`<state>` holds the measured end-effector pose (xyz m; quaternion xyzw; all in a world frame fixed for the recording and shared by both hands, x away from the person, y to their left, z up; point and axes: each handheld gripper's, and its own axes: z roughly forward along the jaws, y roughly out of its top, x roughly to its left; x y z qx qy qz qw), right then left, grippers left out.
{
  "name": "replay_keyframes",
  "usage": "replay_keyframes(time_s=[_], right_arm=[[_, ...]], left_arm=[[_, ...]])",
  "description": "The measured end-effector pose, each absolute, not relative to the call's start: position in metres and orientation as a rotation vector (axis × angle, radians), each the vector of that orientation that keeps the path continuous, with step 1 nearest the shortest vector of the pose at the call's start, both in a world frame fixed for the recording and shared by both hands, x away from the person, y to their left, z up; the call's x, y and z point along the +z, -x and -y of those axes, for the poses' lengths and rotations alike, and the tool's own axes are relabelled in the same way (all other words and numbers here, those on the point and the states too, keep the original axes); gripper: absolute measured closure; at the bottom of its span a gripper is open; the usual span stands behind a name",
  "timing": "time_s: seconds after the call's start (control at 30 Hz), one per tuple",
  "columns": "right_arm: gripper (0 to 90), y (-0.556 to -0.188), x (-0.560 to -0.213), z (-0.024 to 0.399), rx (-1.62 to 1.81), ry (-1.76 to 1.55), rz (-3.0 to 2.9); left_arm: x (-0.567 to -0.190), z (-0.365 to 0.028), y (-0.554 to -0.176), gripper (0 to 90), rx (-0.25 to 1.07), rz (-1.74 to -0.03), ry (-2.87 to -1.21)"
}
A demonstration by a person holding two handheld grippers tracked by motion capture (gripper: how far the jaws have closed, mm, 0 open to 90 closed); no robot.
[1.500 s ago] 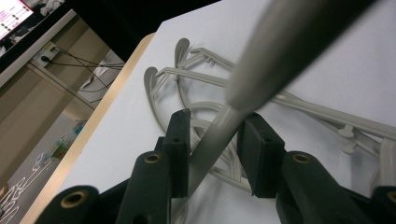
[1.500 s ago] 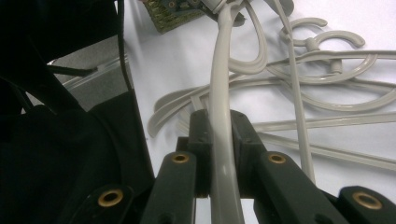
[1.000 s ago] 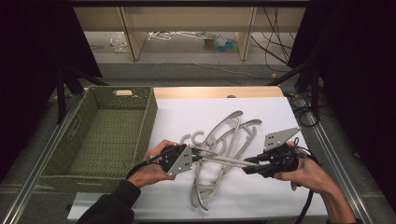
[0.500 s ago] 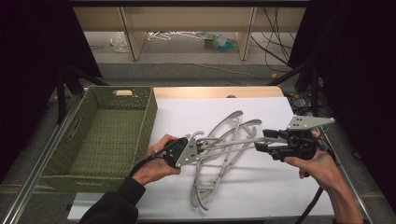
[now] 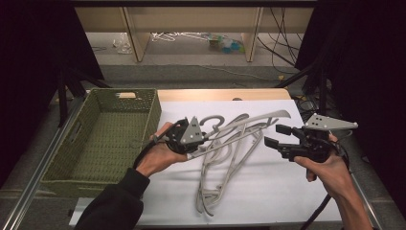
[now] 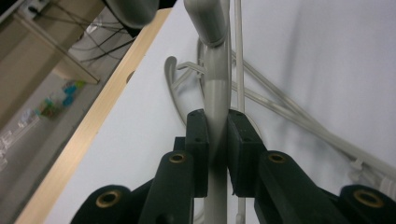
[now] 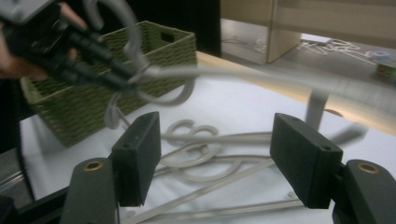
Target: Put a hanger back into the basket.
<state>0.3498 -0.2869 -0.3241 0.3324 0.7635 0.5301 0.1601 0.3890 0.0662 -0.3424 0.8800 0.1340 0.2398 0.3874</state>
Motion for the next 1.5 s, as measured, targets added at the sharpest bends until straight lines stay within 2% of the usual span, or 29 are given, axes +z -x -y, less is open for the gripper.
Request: replay_keyframes(time_s=[0.13,0.4,0.7,0.97,1.2,1.5], right_arm=[[33.2,-0.345,-0.331,0.282,1.538,-0.940,-2.218],[32.8,-0.344,-0.365,0.272,1.497,-0.989,-2.309],[32.6,-0.343,-0.373,0.267,1.485,-0.993,-2.344],[31.4,-0.344,-0.381,0.268,1.451,-1.010,-2.373],[29.3,-0.343,-0.384,0.266,1.473,-1.019,-2.382],[29.2,-0.345,-0.391,0.267,1.464,-1.032,-2.385]], left_arm=[[-0.326,-0.079,-0.392,79.9,0.592,-0.414,-2.207],[-0.313,-0.107,-0.394,79.9,0.489,-0.533,-2.171],[-0.302,-0.143,-0.393,79.9,0.315,-0.673,-2.059],[-0.270,-0.168,-0.388,79.9,0.209,-0.719,-1.951],[-0.250,-0.195,-0.387,79.9,0.235,-0.752,-1.936],[-0.249,-0.247,-0.396,79.9,0.383,-0.878,-1.903]])
